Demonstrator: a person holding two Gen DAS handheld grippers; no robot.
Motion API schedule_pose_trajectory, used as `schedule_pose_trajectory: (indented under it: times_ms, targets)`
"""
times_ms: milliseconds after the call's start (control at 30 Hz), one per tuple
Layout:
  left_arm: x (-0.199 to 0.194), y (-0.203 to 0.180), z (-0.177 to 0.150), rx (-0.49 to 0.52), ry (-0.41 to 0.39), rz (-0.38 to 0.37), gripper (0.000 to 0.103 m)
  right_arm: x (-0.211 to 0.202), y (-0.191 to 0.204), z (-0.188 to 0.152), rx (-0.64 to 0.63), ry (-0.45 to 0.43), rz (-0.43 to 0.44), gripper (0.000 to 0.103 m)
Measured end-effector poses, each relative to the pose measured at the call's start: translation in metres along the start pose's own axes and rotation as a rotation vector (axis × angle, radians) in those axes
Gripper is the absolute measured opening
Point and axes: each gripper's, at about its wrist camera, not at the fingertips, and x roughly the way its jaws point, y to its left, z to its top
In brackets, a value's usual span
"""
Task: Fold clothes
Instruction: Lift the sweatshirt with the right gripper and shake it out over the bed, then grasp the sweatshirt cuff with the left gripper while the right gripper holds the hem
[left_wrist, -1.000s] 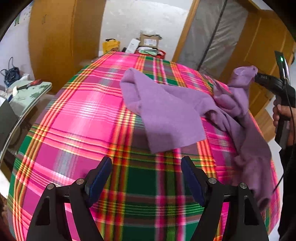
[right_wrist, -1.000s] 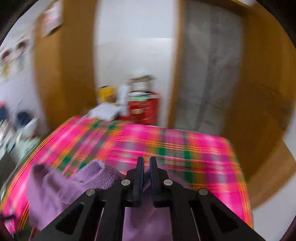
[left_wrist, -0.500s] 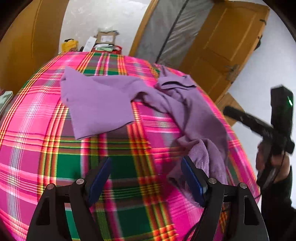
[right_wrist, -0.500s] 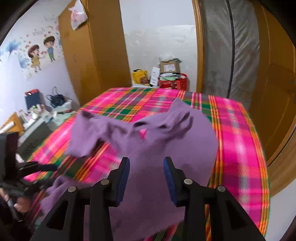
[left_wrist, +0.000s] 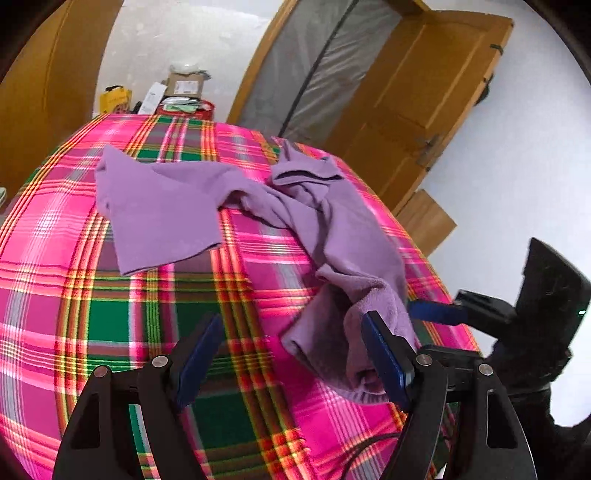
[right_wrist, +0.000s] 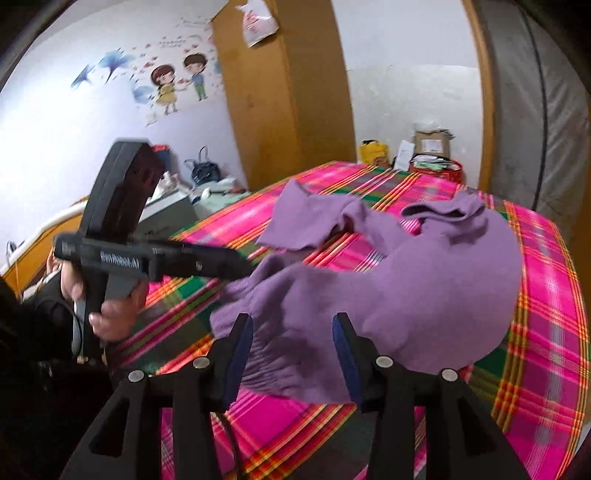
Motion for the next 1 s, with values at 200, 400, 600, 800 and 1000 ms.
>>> schedule_pose_trajectory:
  times_ms: [200, 400, 600, 800, 1000]
  targets:
    - [-0.007, -0.011, -0.002, 0.039, -0.023, -0.076, 0.082, -0.004, -0.015, -0.013, 0.056, 0.006, -0.059, 0.045]
    - [0.029, -0.030, -0.006, 0.064, 0.061, -0.115, 0.081, -0.009, -0.032, -0.021, 0.127, -0.005, -0.095, 0.045]
    - [0.045, -0.043, -0.010, 0.110, 0.093, -0.083, 0.021, -0.017, -0.041, -0.026, 0.173, -0.022, -0.132, 0.045]
    - [-0.007, -0.008, 0.014, 0.029, -0.058, 0.042, 0.019, -0.024, -0.051, -0.021, 0.222, -0.061, -0.174, 0.045]
    - [-0.073, 0.038, 0.027, -0.060, -0.180, 0.189, 0.018, -0.024, -0.066, -0.003, 0.279, -0.113, -0.193, 0.045]
